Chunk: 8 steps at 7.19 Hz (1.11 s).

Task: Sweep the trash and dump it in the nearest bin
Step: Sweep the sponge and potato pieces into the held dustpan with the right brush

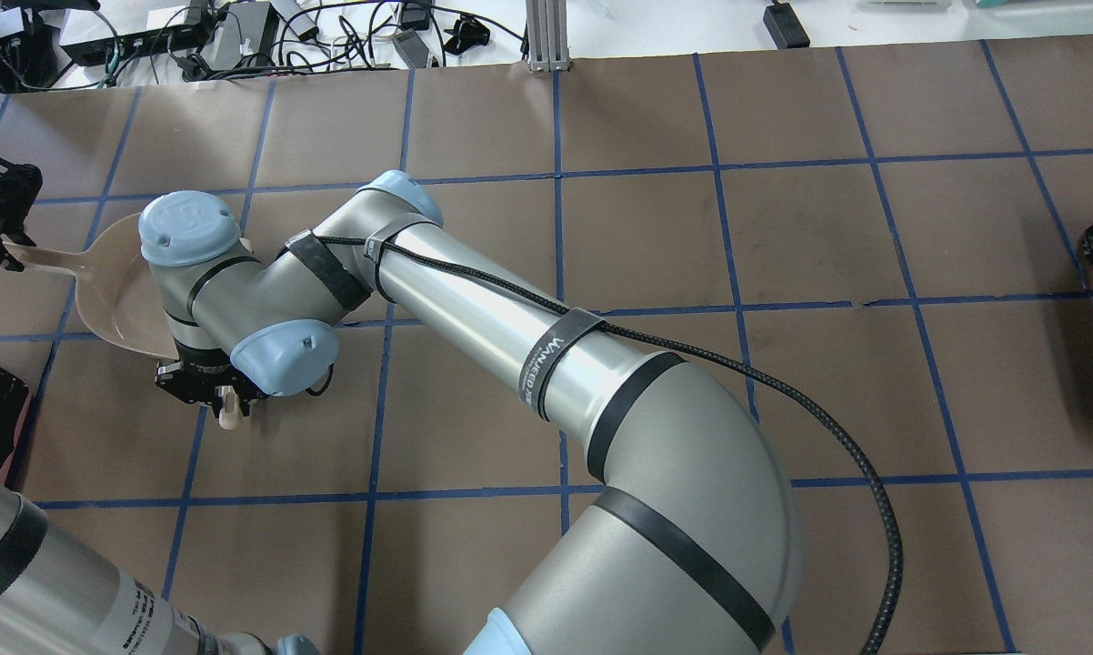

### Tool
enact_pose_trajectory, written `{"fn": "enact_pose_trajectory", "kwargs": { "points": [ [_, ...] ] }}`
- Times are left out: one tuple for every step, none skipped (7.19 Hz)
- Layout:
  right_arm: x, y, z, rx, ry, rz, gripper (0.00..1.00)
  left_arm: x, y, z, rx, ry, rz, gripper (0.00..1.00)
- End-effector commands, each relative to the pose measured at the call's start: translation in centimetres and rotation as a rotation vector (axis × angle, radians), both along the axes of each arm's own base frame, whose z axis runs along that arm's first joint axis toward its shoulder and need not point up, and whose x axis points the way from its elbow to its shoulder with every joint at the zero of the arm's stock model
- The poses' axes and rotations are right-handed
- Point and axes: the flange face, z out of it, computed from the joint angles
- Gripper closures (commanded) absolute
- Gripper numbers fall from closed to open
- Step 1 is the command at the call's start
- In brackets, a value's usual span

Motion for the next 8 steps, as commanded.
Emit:
{"fn": "enact_pose_trajectory", "kwargs": {
  "points": [
    [0.23,-0.15,1.17,-0.079,-0.052,0.180,1.00,0.00,0.00,0.00,0.000,0.000,0.001,1.00],
    [0.23,-0.13,0.66,-0.104,-0.067,0.268,1.00,0.00,0.00,0.00,0.000,0.000,0.001,1.00],
    [0.18,-0.12,0.69,-0.124,-0.076,0.323,1.00,0.00,0.00,0.00,0.000,0.000,0.001,1.00],
    [0.14,-0.16,0.54,-0.142,-0.079,0.367,1.00,-0.01,-0.01,-0.13,0.002,0.003,0.000,1.00],
    [0.14,-0.18,0.40,-0.153,-0.084,0.399,1.00,-0.16,0.23,-0.50,0.008,0.006,0.002,1.00],
    [0.04,-0.20,0.81,-0.178,-0.088,0.447,1.00,-0.23,0.33,-0.71,0.012,0.009,0.002,1.00],
    [-0.38,-0.45,1.06,-0.201,-0.075,0.485,1.00,-0.24,0.32,-0.71,0.011,0.010,0.002,1.00],
    [-0.65,-0.74,1.01,-0.184,-0.078,0.454,1.00,-0.24,0.32,-0.71,0.012,0.010,0.000,1.00]
  ]
}}
